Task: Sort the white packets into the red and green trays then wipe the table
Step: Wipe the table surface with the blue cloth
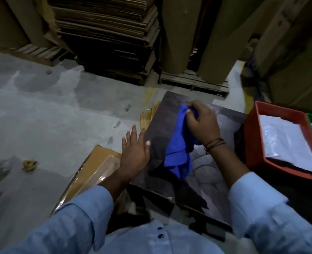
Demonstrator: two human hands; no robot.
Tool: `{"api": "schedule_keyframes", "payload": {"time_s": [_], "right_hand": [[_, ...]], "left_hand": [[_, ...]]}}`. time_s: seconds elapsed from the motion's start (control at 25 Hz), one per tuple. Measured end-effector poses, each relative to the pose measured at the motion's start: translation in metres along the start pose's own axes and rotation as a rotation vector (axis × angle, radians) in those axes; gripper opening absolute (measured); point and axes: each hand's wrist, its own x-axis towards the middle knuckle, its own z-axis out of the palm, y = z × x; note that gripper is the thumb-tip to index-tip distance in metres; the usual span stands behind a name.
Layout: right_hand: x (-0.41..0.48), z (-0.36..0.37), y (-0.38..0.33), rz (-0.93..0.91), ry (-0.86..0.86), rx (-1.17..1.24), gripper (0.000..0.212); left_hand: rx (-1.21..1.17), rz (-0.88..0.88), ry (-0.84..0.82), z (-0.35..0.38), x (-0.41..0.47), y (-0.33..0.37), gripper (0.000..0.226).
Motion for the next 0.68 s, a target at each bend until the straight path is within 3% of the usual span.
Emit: {"api": "schedule_keyframes", "payload": {"time_s": [0.16, 0.4, 0.52, 0.68], "right_hand": [[-0.027, 0.038, 0.073, 0.319, -0.260, -0.229, 0.038], [-0.105, 0.068, 0.129, 0.867, -0.207, -0.182, 0.052], [-0.118, 0.073, 0.127, 0.888, -0.258, -0.108, 0.051], [-0.135, 0.071, 0.101, 0.710, -0.247, -0.126, 0.045]], "left_hand": [[0.018, -0.031, -0.056, 0.016, -0.005, 0.001, 0.061], [0.051, -0.096, -0.119, 0.028, -0.022, -0.015, 0.057], [0.059, -0.091, -0.119, 0.031, -0.025, -0.015, 0.058], [0.065, -0.084, -0.120, 0.033, -0.027, -0.011, 0.066]]}}
